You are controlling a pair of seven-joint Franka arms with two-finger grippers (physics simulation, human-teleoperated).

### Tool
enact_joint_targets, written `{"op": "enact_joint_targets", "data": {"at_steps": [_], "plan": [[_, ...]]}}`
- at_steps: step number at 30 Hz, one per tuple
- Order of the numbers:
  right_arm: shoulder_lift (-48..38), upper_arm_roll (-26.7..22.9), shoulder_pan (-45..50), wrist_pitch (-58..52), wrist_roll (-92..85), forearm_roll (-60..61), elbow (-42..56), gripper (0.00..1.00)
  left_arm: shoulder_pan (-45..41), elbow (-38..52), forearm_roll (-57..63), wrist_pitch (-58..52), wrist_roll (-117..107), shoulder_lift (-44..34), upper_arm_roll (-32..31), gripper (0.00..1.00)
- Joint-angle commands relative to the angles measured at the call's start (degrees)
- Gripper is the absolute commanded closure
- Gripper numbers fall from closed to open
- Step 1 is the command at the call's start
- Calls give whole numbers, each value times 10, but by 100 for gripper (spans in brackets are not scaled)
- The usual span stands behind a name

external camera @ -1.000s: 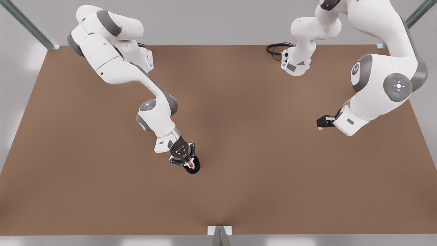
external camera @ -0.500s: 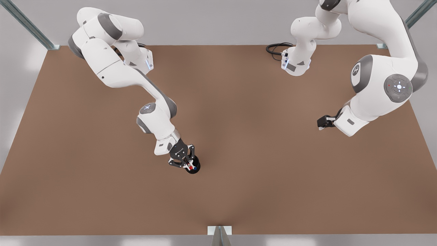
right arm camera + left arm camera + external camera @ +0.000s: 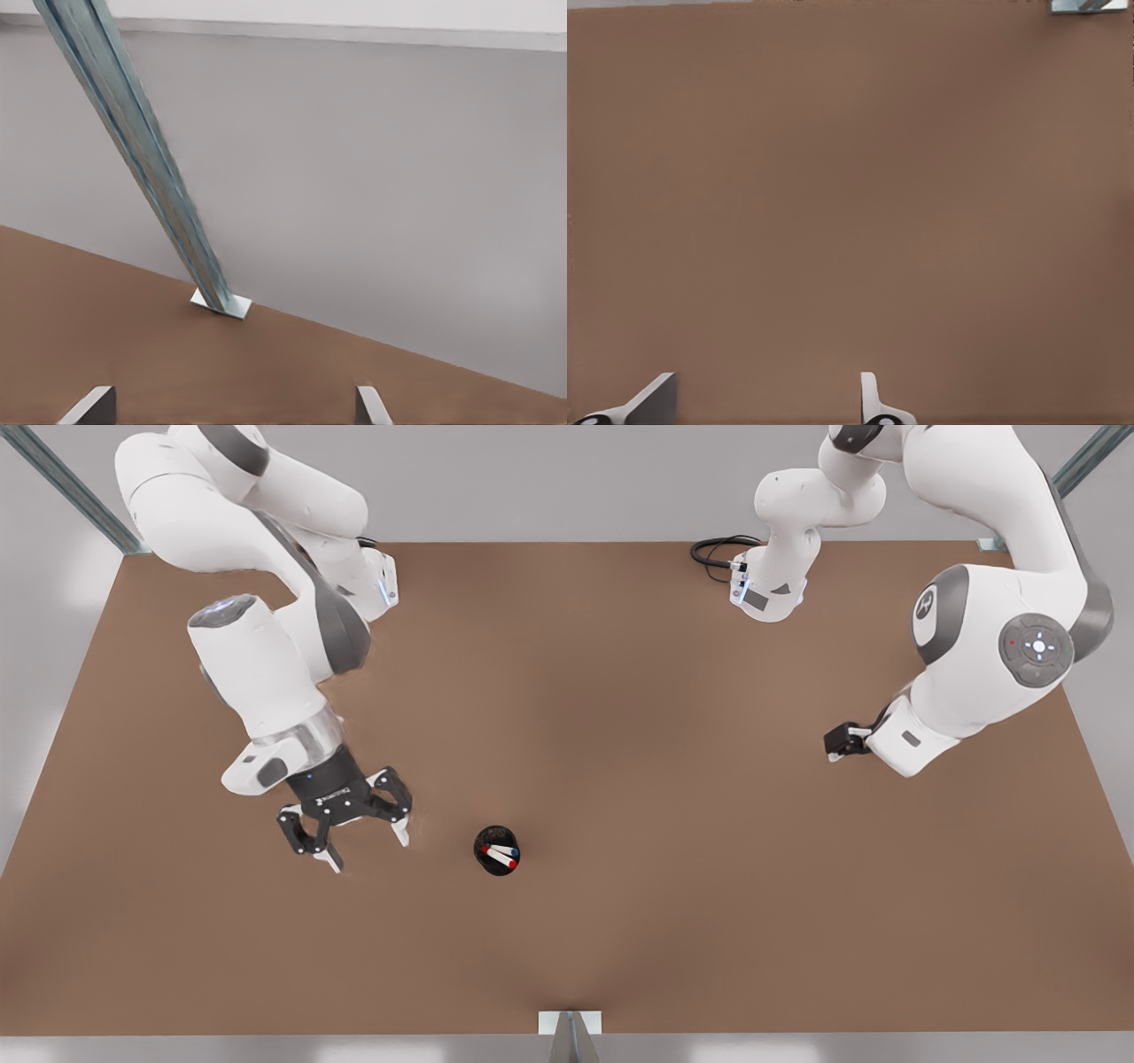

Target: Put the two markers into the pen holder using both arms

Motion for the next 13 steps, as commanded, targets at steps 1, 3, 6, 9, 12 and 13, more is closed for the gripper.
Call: {"op": "enact_joint_targets", "data": {"at_steps": [1, 3, 6, 9, 12, 13], "plan": [[-97, -73, -3, -282, 85, 129, -31, 0, -2, 1, 3, -9, 72, -2, 0, 0], [-174, -384, 199, -336, -69, 245, -40, 0, -4, 5, 2, -14, 70, -2, 0, 0], [-176, -571, 310, -405, -123, 276, -19, 0, -3, 7, 3, -21, 70, -2, -1, 0], [-157, -556, 310, -417, -117, 295, -1, 0, -4, 9, 3, -21, 70, -1, -1, 0], [-99, -556, 321, -473, -116, 297, 104, 0, -4, 9, 3, -22, 68, -1, -1, 0], [-118, -557, 323, -452, -121, 300, 72, 0, -4, 9, 3, -22, 68, -1, -1, 0]]}}
